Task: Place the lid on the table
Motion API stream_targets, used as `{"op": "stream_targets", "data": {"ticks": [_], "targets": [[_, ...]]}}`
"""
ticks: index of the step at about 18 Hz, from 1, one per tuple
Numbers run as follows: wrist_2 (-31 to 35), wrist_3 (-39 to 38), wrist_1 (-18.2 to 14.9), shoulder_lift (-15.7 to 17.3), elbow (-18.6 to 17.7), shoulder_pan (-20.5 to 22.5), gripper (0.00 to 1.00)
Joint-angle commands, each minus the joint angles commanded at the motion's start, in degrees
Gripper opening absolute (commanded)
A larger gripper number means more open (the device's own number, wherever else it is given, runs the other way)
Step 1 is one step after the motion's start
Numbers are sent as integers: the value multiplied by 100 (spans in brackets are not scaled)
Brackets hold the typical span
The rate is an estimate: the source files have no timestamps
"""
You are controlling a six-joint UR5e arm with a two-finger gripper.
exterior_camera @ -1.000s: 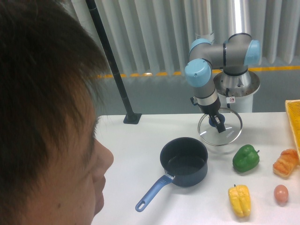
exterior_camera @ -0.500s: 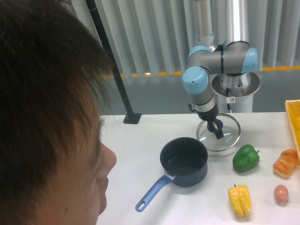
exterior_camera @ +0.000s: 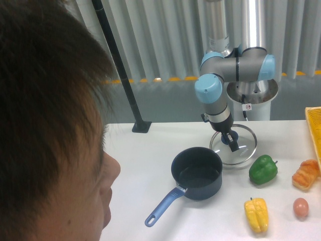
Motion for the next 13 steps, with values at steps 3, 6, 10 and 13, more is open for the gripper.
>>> {"op": "stream_targets", "data": {"ticks": [3, 6, 10, 13], "targets": [[0, -9, 79, -53, -17, 0, 37], [70, -17, 114, -140, -9, 0, 37], [88, -9, 194, -193, -17, 0, 37], [88, -9, 203, -193, -17, -9, 37]]}}
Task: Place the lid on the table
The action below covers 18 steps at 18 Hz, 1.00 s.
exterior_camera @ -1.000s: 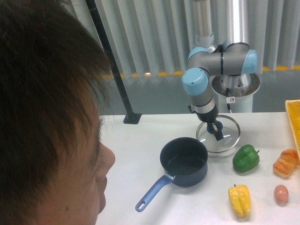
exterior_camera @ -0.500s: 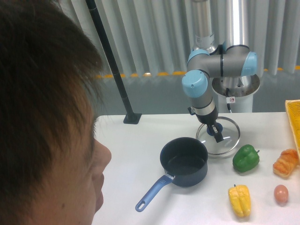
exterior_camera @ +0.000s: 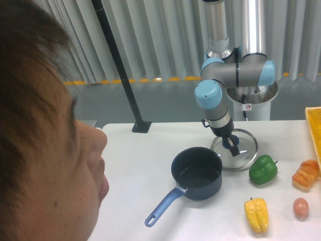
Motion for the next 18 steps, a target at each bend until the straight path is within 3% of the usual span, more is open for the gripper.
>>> {"op": "stream_targets", "data": {"ticks": [7, 17, 18], "targets": [[0, 0, 9, 0, 0, 9, 58], [141, 9, 44, -35, 53, 0, 62], [141, 9, 44, -35, 53, 0, 67]]}}
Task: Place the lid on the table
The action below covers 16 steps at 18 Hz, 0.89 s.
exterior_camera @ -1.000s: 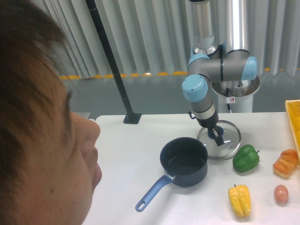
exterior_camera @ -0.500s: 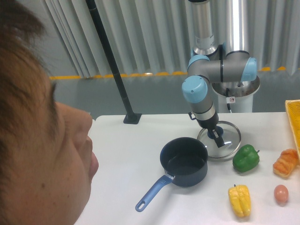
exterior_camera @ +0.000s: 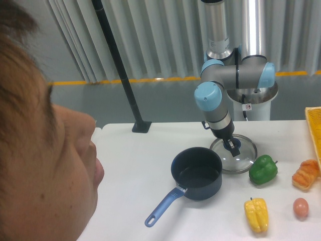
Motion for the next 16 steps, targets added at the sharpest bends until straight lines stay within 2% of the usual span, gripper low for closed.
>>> {"op": "stream_targets", "data": {"ticks": [6, 12, 16], "targets": [[0, 18, 0, 88, 18, -9, 94], [-17, 53, -9, 272, 70, 0, 97], [-53, 44, -79, 430, 307, 35, 99]]}}
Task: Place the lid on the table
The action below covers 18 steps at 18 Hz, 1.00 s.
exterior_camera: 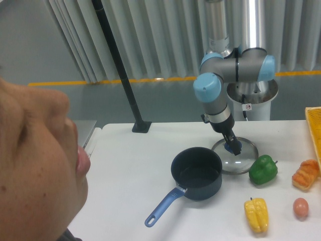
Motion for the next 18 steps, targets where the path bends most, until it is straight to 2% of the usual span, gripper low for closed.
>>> {"op": "stream_targets", "data": {"ticks": [9, 11, 14, 18], "targets": [[-79, -35, 61, 35, 457, 289, 100], [-324, -26, 26, 27, 676, 456, 100], [-781, 17, 35, 35, 791, 685, 100], [-800, 140, -18, 18, 1037, 773, 100]]}}
